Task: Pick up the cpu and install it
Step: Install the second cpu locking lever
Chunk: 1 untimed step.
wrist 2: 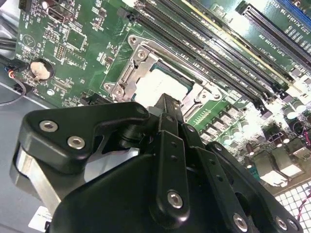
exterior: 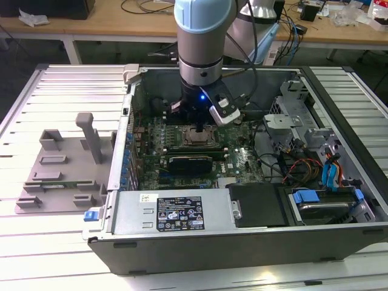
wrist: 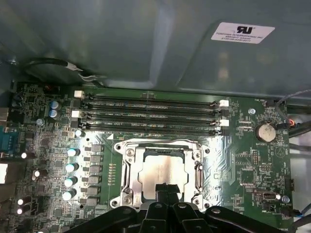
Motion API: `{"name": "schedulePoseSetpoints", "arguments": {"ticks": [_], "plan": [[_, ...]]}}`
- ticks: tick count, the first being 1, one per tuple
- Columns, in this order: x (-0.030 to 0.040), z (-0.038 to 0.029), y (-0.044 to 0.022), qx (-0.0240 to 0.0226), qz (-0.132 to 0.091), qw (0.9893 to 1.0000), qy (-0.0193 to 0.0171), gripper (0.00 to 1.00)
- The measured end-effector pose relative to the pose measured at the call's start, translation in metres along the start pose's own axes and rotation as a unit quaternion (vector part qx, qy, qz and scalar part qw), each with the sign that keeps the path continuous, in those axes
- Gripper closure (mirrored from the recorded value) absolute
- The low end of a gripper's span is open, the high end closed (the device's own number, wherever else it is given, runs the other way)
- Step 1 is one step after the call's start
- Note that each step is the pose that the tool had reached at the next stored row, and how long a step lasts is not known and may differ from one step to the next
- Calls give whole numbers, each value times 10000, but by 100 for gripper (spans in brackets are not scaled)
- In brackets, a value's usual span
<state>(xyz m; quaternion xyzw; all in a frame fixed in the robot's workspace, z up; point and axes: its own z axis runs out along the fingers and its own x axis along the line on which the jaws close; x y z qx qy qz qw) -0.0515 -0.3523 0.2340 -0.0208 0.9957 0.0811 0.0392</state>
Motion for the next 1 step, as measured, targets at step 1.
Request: {"name": "schedulePoseSetpoints", "arguments": {"ticks": [1], "plan": [[0, 0, 0, 0, 0, 10000, 0, 89]]}}
